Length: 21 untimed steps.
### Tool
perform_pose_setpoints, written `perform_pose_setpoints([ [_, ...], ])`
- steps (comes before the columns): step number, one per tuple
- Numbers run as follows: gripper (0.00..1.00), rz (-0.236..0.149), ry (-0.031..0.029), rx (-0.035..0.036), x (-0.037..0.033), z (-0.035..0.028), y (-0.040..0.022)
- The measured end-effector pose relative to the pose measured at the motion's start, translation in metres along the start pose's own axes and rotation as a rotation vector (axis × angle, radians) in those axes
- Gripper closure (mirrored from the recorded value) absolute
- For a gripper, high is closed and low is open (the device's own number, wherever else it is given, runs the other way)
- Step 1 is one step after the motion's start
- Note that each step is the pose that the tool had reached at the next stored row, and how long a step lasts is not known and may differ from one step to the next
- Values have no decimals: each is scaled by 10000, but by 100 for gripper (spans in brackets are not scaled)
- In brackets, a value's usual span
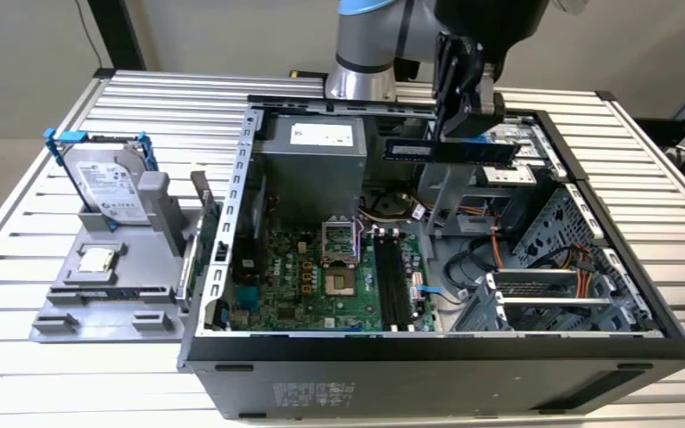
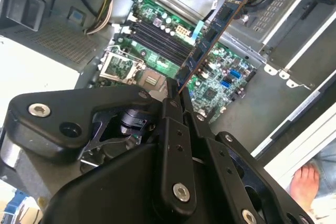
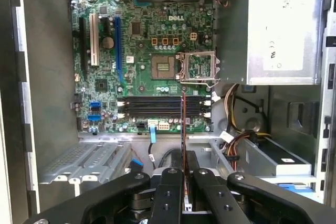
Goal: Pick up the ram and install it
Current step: 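Insert the ram into the slot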
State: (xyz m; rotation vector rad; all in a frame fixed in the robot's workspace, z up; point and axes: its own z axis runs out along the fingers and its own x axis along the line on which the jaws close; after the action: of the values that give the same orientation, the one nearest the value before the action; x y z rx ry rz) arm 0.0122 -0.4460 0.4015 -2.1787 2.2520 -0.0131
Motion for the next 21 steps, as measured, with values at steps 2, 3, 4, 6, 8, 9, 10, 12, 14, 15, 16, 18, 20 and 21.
perform_pose_setpoints([
  [2,100,0,0,0,-35,3,1],
  [3,100,0,-1,1,-52,5,2],
  [4,100,0,-1,0,-67,6,2],
  [6,100,0,0,0,-93,8,3],
  [8,100,-2,-1,0,-103,10,3],
  [9,100,-1,1,0,-103,11,3],
  [10,100,-1,3,1,-103,11,4],
  [12,100,-1,8,0,-104,11,3],
  [14,100,0,8,1,-104,12,3],
  [15,100,0,9,1,-104,11,3],
  [16,100,0,9,1,-104,11,4],
  [18,100,0,9,1,-104,12,4],
  [20,100,0,9,1,-104,11,4],
  [21,100,0,9,0,-104,12,4],
])
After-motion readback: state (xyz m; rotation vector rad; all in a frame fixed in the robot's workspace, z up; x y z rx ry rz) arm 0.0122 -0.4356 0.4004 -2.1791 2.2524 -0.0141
